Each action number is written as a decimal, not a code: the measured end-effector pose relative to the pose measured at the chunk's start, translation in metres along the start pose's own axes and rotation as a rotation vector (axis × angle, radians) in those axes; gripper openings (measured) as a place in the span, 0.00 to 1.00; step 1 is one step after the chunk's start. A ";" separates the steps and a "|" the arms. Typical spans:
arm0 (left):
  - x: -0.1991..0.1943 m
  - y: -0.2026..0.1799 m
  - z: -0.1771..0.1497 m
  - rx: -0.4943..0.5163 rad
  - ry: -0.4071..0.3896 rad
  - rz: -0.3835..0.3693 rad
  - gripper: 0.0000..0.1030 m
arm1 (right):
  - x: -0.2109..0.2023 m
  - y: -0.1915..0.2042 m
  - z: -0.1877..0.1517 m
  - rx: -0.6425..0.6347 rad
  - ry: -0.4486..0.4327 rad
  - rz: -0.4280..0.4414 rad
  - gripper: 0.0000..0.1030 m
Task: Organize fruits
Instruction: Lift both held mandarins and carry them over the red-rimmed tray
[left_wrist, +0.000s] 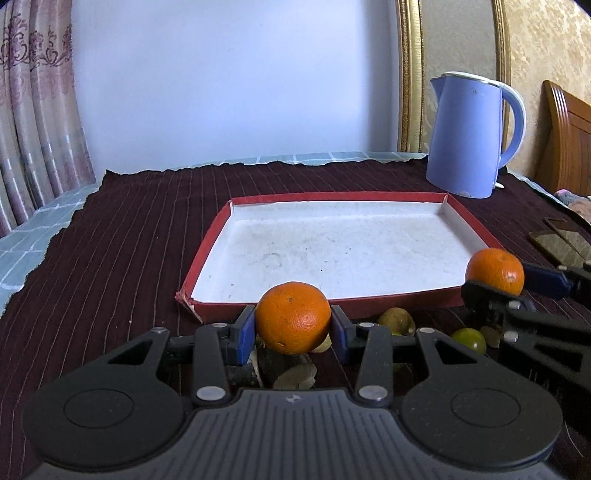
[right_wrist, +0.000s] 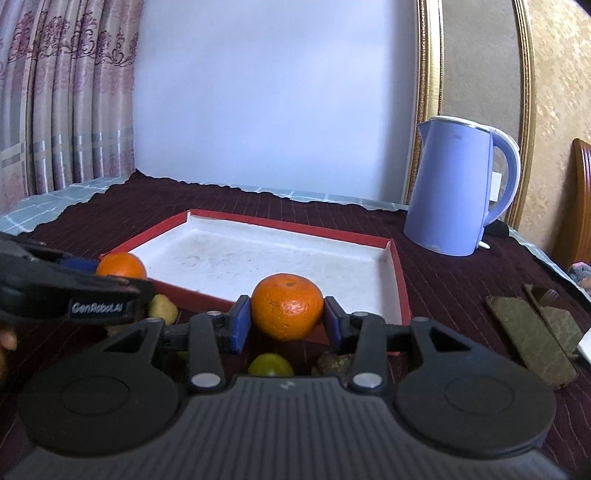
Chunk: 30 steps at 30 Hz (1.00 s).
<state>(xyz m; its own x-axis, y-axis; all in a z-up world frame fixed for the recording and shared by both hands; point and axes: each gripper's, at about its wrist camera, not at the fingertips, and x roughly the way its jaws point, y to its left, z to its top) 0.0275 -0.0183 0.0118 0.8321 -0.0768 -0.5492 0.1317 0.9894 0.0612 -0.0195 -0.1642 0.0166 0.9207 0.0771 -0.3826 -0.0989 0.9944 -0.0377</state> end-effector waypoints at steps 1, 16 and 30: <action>0.001 0.000 0.001 0.001 0.001 0.000 0.40 | 0.002 -0.002 0.002 0.001 0.001 -0.003 0.38; 0.022 -0.005 0.023 0.028 0.017 0.026 0.40 | 0.029 -0.012 0.019 0.011 0.019 -0.011 0.38; 0.046 0.000 0.037 0.023 0.049 0.026 0.40 | 0.053 -0.023 0.031 0.031 0.053 -0.017 0.38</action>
<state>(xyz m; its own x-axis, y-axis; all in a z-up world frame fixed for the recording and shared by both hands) 0.0861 -0.0265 0.0171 0.8080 -0.0442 -0.5876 0.1229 0.9879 0.0948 0.0431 -0.1808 0.0260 0.9007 0.0565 -0.4307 -0.0706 0.9974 -0.0168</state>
